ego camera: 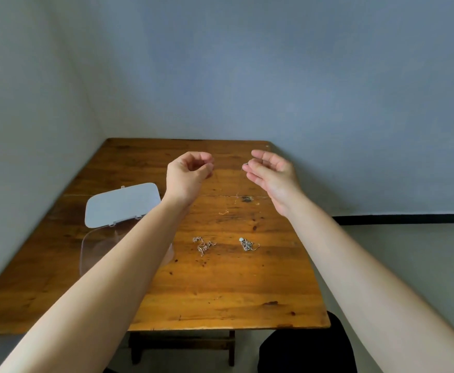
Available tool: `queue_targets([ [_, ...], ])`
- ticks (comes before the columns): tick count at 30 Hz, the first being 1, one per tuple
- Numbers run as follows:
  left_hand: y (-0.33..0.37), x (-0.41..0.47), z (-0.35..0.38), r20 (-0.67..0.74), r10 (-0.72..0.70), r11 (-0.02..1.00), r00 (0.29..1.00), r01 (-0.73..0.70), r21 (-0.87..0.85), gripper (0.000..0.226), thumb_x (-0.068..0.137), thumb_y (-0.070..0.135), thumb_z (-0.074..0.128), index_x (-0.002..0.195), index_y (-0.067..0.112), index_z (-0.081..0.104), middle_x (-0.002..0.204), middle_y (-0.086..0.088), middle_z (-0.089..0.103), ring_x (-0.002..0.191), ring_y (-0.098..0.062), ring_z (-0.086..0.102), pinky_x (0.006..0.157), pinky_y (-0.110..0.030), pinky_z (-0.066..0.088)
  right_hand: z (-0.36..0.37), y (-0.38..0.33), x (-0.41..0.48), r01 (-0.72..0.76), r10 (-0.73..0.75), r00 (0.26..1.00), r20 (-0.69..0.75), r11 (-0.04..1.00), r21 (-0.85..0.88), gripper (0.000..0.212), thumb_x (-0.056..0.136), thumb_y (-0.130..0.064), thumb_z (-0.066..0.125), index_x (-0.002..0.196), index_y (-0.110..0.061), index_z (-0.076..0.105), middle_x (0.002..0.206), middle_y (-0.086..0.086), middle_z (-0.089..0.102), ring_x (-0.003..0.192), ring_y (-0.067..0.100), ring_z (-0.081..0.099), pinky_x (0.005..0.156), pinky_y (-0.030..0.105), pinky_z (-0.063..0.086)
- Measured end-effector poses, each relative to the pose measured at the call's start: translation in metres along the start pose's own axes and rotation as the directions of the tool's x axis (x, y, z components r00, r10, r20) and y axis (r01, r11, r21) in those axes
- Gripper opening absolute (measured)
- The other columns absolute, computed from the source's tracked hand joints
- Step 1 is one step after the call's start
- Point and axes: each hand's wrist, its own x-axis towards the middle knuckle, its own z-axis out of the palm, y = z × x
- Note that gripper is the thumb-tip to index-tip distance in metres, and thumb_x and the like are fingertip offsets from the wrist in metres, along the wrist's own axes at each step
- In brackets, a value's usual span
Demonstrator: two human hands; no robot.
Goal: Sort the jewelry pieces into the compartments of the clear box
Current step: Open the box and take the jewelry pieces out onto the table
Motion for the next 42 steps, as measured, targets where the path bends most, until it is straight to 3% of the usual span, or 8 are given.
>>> queue_targets([
  [4, -0.044, -0.004, 0.006, 0.059, -0.098, 0.948, 0.993, 0.075, 0.309, 0.018, 0.087, -0.001, 0.067, 0.093, 0.016, 0.071, 0.087, -0.004, 0.071, 0.078, -0.016, 0.066, 0.073, -0.027, 0.057, -0.014, 0.043, 0.005, -0.088, 0.072, 0.996, -0.060, 0.942, -0.324, 0.021, 0.094, -0.011, 0.067, 0.110, -0.024, 0.070, 0.100, 0.000, 0.073, 0.092, 0.014, 0.073, 0.072, 0.021, 0.057],
  [8, -0.086, -0.011, 0.001, 0.130, -0.189, 0.786, 0.973, 0.071, 0.614, 0.018, 0.088, 0.003, 0.064, 0.101, 0.011, 0.073, 0.098, -0.005, 0.072, 0.092, -0.021, 0.066, 0.083, -0.032, 0.054, -0.030, 0.088, 0.001, -0.165, 0.162, 0.984, -0.070, 0.694, -0.701, 0.022, 0.095, -0.013, 0.062, 0.111, -0.024, 0.072, 0.107, -0.006, 0.073, 0.088, 0.008, 0.066, 0.065, 0.013, 0.047],
  [11, -0.099, -0.014, -0.005, 0.185, -0.242, 0.707, 0.952, 0.043, 0.706, 0.021, 0.091, 0.006, 0.059, 0.106, 0.012, 0.073, 0.108, -0.006, 0.071, 0.098, -0.020, 0.063, 0.083, -0.027, 0.049, -0.036, 0.105, -0.002, -0.116, 0.180, 0.983, -0.021, 0.534, -0.837, 0.025, 0.097, -0.009, 0.058, 0.113, -0.022, 0.073, 0.118, -0.003, 0.071, 0.103, 0.010, 0.063, 0.085, 0.017, 0.045],
  [17, -0.087, -0.013, -0.019, 0.226, -0.278, 0.751, 0.933, 0.064, 0.657, 0.026, 0.097, 0.010, 0.053, 0.118, 0.013, 0.067, 0.114, -0.007, 0.069, 0.103, -0.020, 0.063, 0.088, -0.035, 0.054, -0.026, 0.090, 0.001, -0.072, 0.147, 0.989, 0.004, 0.509, -0.858, 0.026, 0.101, -0.018, 0.053, 0.116, -0.027, 0.072, 0.126, -0.004, 0.068, 0.112, 0.013, 0.062, 0.083, 0.020, 0.042],
  [22, -0.069, -0.032, -0.053, 0.154, -0.081, 0.762, 0.985, -0.038, 0.646, 0.027, 0.098, 0.011, 0.049, 0.118, 0.015, 0.066, 0.114, -0.005, 0.069, 0.100, -0.019, 0.063, 0.086, -0.036, 0.055, -0.008, 0.091, -0.013, -0.026, 0.086, 0.996, 0.025, 0.544, -0.839, 0.026, 0.101, -0.017, 0.052, 0.115, -0.026, 0.072, 0.124, -0.004, 0.069, 0.112, 0.012, 0.061, 0.083, 0.018, 0.039],
  [29, -0.069, -0.070, -0.137, 0.090, 0.139, 0.480, 0.986, -0.147, 0.865, 0.028, 0.098, 0.019, 0.048, 0.121, 0.014, 0.063, 0.126, -0.007, 0.063, 0.116, -0.025, 0.055, 0.091, -0.043, 0.051, 0.054, 0.100, -0.041, 0.062, 0.022, 0.995, 0.097, 0.622, -0.781, 0.025, 0.101, -0.021, 0.051, 0.114, -0.029, 0.070, 0.120, -0.009, 0.069, 0.096, 0.011, 0.065, 0.063, 0.010, 0.036],
  [33, -0.088, -0.088, -0.176, 0.045, 0.110, 0.307, 0.993, -0.077, 0.949, 0.033, 0.098, 0.019, 0.048, 0.128, 0.012, 0.059, 0.131, -0.009, 0.061, 0.122, -0.029, 0.053, 0.102, -0.047, 0.042, 0.104, 0.102, -0.055, 0.258, -0.003, 0.947, 0.320, 0.600, -0.757, 0.026, 0.101, -0.017, 0.051, 0.118, -0.024, 0.070, 0.122, -0.006, 0.068, 0.103, 0.010, 0.062, 0.079, 0.015, 0.047],
  [42, -0.107, -0.095, -0.185, 0.038, 0.112, 0.265, 0.993, -0.067, 0.962, 0.027, 0.091, 0.017, 0.054, 0.112, 0.013, 0.071, 0.139, -0.011, 0.054, 0.132, -0.030, 0.044, 0.112, -0.047, 0.029, 0.171, 0.107, -0.047, 0.645, 0.256, 0.731, 0.633, 0.046, -0.763, 0.033, 0.099, -0.013, 0.056, 0.131, -0.018, 0.061, 0.131, 0.007, 0.061, 0.115, 0.029, 0.060, 0.080, 0.040, 0.051],
])
